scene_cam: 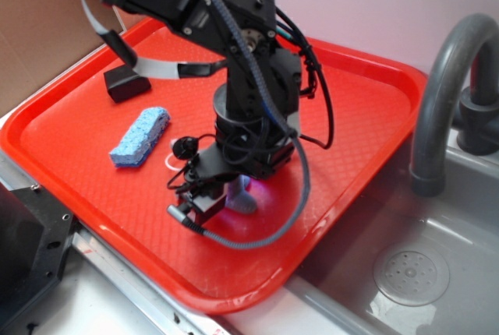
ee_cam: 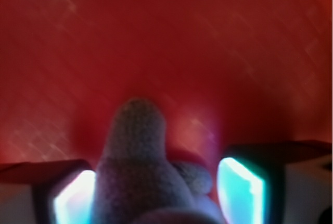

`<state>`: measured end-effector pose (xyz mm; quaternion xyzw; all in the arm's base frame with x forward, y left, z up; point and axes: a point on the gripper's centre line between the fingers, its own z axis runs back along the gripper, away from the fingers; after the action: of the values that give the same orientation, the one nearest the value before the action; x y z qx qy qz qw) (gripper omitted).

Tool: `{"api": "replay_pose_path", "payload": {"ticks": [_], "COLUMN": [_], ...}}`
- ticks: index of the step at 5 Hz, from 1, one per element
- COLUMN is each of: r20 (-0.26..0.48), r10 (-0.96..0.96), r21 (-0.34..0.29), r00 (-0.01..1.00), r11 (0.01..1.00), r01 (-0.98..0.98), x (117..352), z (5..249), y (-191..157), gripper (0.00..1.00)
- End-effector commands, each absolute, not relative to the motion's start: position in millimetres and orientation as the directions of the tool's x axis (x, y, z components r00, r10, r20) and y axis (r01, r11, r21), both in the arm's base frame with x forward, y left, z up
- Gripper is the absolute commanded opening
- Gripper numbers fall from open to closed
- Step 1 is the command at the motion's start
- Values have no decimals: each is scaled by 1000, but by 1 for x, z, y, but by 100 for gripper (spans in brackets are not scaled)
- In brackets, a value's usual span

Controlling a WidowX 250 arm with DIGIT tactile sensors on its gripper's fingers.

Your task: Grab the gray animal.

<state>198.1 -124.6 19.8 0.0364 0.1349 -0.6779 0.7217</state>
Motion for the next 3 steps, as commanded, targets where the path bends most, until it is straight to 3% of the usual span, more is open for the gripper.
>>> {"api": "replay_pose_path", "payload": {"ticks": [1, 2, 3], "r20": [-238, -179, -46], "r10": [-971, -969, -957], "r21": [-131, -86, -6], "r00": [26, 171, 287], "r11": [59, 188, 287], "r01": [990, 978, 958], "x": [195, 213, 224], "z": [21, 57, 106], "y": [-112, -105, -98], "gripper": [0, 0, 0]}}
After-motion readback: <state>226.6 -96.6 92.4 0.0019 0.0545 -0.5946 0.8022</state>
